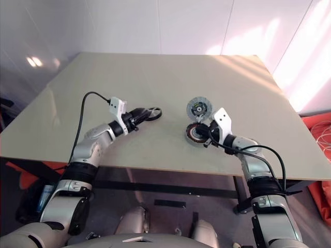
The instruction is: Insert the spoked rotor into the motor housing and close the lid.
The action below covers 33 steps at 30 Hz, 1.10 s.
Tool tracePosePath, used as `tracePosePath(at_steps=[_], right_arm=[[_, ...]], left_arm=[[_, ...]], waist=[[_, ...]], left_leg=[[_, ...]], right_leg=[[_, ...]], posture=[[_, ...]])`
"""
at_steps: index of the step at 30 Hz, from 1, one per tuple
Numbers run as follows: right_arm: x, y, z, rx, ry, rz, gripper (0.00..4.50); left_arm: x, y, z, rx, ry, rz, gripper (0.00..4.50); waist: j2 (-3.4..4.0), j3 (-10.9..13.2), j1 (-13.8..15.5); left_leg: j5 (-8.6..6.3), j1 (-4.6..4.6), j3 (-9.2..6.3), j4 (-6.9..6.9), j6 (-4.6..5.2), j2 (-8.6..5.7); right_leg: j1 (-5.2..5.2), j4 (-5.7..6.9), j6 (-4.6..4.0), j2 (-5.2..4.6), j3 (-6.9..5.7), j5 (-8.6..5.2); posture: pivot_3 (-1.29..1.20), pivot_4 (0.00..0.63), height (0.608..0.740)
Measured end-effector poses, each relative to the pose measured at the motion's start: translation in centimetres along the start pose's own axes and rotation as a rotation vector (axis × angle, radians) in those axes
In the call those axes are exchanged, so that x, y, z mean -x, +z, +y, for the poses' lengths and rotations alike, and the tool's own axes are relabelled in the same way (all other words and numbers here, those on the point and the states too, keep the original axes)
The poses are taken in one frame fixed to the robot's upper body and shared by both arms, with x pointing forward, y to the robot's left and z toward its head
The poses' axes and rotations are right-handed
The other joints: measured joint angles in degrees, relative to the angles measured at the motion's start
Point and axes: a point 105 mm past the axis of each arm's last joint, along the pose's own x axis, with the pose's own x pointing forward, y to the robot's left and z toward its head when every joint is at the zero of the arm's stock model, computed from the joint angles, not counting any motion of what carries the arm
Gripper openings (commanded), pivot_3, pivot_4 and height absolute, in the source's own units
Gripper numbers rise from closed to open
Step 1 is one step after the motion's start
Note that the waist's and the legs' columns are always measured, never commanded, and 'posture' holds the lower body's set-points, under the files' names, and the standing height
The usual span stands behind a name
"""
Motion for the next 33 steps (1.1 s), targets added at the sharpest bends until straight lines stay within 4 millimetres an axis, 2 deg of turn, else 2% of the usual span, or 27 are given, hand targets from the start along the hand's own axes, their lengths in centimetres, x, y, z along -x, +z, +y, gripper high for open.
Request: tracePosePath(at_steps=[7, 14, 22, 29, 33], right_arm=[[0.0, 0.5, -0.3, -0.005, 0.002, -0.009, 0.02], [-0.1, 3.3, 1.0, 0.035, 0.078, -0.073, 0.02], [-0.6, 0.5, 2.4, -0.033, 0.091, -0.018, 0.02], [-0.8, 0.8, 1.8, -0.013, 0.088, -0.018, 0.02], [-0.1, 2.0, 0.3, 0.016, 0.053, -0.034, 0.02]], left_arm=[[0.3, 0.3, 0.7, -0.002, 0.024, -0.005, 2.30], [0.2, 0.4, 0.7, -0.003, 0.025, -0.008, 2.30], [0.2, 0.4, 0.8, -0.002, 0.034, -0.006, 2.30], [0.2, 0.6, 0.7, -0.007, 0.031, -0.010, 2.30], [0.3, 0.6, 0.7, -0.007, 0.033, -0.008, 2.30]], waist=[[-0.01, 0.00, 0.04], [-0.01, 0.00, 0.05], [-0.01, 0.00, 0.03], [-0.02, 0.00, -0.01], [-0.03, 0.00, 0.09]], left_leg=[[0.02, 0.02, -0.02, -0.01, -0.03, -0.01], [0.01, -0.25, -0.01, -0.02, 0.00, 0.00], [0.03, -0.22, -0.01, -0.01, -0.03, 0.00], [0.07, -0.12, -0.02, -0.01, -0.09, 0.00], [0.08, -0.16, -0.02, -0.01, -0.09, 0.00]], right_leg=[[-0.01, 0.03, 0.00, -0.01, 0.03, 0.00], [-0.28, 0.05, 0.00, 0.01, 0.03, 0.00], [-0.27, 0.09, 0.00, 0.00, 0.04, 0.00], [-0.20, 0.15, -0.03, -0.01, 0.07, 0.02], [-0.24, 0.15, -0.03, -0.01, 0.07, 0.02]], posture=[[0.00, 0.000, 0.740], [0.00, 0.000, 0.740], [0.00, 0.000, 0.740], [0.00, 0.000, 0.740], [0.00, 0.000, 0.740]])
